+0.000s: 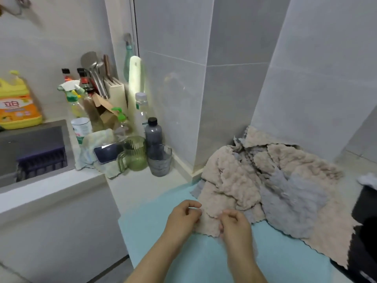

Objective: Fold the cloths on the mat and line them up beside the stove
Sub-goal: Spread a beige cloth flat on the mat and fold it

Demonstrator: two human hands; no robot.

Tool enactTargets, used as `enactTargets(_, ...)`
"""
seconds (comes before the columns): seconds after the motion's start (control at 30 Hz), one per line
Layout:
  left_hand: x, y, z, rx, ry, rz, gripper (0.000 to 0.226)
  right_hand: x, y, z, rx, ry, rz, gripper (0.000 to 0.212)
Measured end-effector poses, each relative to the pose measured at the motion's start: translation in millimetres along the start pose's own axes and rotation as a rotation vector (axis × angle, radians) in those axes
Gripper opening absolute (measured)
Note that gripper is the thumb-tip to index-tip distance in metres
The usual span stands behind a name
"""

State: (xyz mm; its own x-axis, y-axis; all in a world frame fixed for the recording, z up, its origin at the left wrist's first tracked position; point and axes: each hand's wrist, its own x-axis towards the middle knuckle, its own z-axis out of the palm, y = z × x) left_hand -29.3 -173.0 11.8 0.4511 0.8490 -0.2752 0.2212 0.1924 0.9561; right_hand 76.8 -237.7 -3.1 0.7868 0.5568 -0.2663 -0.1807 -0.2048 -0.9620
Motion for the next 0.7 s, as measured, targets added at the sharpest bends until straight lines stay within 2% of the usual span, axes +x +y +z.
enactTargets(0.23,81.6,-20.0,-33.9,0.390,-0.328,0.135,0.022,-1.8,23.9,48.5,-0.146,0.311,0.027,0.022)
enactTargets(0.37,110.0,-28.3,-47.8,0.631,-0.585,0.328,0.029,-14.3,34.8,73.3,-0.208,0.469,0.049,0.020)
enactTargets(0.53,125.0,-29.2,-46.5,0.732,-0.674,0.578,0.032,-24.6,46.0,81.8,-0.343,0.545,-0.027,0.028)
enactTargets(0.63,133.3,-22.9,-39.8,0.635,-0.601,0.733,0.024,-23.0,52.9,85.1,-0.337,0.645,-0.090,0.039)
enactTargets(0.7,134.3,-21.9,-33.8,0.532,-0.570,0.771,0.022,-21.0,60.1,83.4,-0.358,0.656,-0.120,0.039)
